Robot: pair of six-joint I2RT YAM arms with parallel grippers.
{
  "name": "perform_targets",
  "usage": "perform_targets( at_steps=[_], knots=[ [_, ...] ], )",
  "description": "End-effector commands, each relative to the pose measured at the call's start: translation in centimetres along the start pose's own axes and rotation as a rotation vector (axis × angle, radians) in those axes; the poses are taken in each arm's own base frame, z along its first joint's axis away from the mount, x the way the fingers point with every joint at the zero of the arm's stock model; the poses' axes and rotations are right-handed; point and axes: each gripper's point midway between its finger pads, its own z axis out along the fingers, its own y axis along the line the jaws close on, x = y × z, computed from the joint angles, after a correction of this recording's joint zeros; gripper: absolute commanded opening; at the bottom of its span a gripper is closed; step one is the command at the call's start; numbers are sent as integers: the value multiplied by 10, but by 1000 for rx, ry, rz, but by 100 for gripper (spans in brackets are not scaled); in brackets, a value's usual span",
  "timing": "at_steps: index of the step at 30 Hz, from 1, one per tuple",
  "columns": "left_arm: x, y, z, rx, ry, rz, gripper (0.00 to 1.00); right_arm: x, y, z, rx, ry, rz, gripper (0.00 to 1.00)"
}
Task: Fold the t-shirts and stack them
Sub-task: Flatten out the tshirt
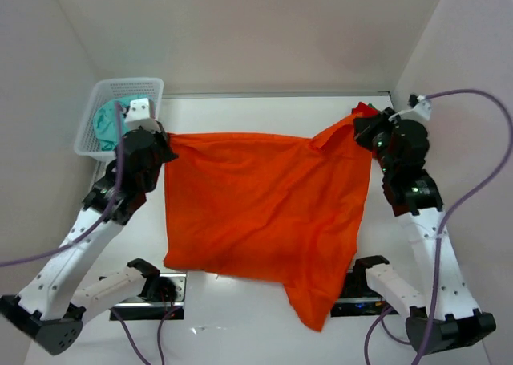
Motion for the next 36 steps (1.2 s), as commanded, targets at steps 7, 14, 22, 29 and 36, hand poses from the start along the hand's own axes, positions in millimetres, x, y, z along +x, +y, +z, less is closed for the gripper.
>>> perform_targets(
  at_steps=[7, 14, 22, 29, 36],
  knots=[
    [101, 19, 141, -213, 208, -84, 0, 82, -62, 105, 156, 95, 45, 0],
    [112, 46, 205, -286, 228, -116, 0, 96, -76, 160, 204, 111, 22, 0],
    [99, 66, 247, -259, 205, -104, 0, 82, -67, 216, 187, 95, -34, 0],
    [89, 67, 275, -235, 176, -83, 0, 58, -50, 250, 157, 36, -45, 0],
    [58, 63, 282, -215, 124, -72, 0, 47, -41, 259, 137, 30, -74, 0]
  ],
)
